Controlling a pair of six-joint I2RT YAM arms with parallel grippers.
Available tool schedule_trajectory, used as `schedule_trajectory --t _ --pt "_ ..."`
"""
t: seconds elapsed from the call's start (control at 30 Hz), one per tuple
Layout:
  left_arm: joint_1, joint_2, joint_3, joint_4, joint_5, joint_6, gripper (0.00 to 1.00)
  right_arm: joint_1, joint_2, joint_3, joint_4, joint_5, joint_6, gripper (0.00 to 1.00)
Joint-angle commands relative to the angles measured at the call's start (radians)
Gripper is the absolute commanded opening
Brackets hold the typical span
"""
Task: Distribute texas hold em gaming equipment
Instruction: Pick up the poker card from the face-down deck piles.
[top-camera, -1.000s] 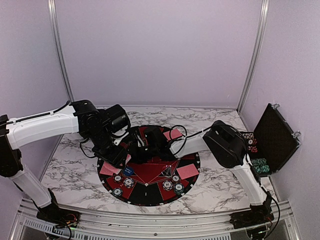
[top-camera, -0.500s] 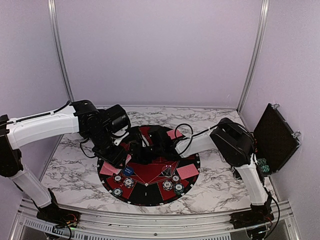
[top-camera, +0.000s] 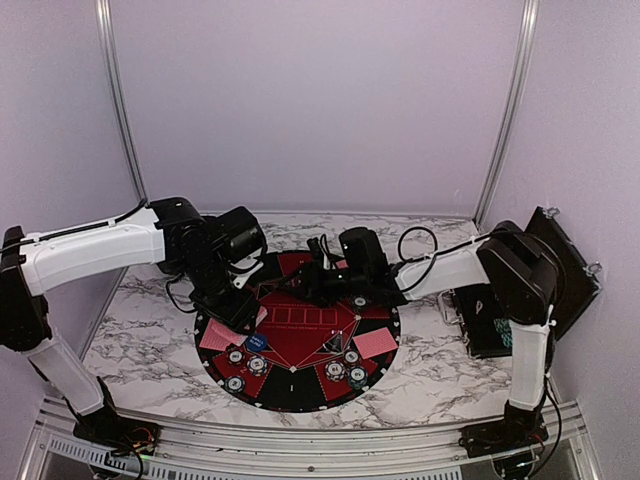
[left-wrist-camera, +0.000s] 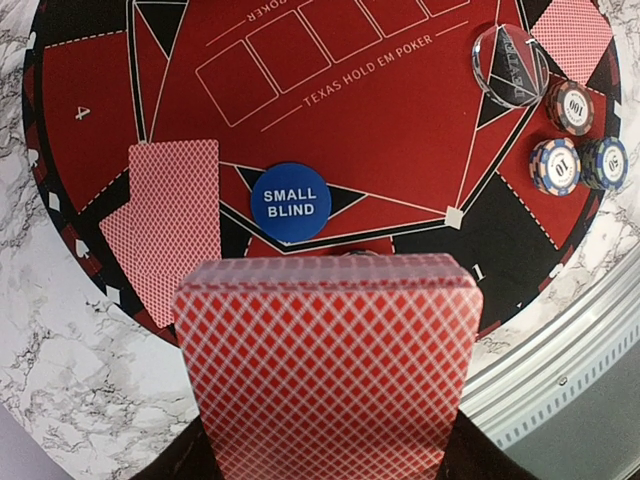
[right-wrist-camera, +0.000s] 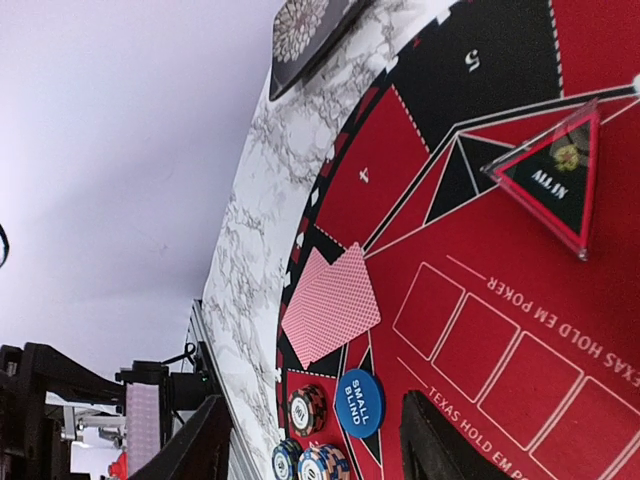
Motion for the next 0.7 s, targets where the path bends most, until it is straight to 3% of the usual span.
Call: schedule_trajectory --t 0.0,0.37,0.67 --pt "0.002 0.028 0.046 -0.011 0.004 0.019 0.53 -0.033 -0.097 -0.049 0.032 -0.027 0.010 0.56" --pt "0.000 0.085 0.094 0.002 0.004 0.038 0.53 -0.049 -0.221 -0.138 0.025 -0.119 0.007 0.57" --pt "-0.002 0.109 0.119 0.003 0.004 0.061 0.53 -0.006 -0.191 -0.094 0.014 -0.187 0.004 0.63"
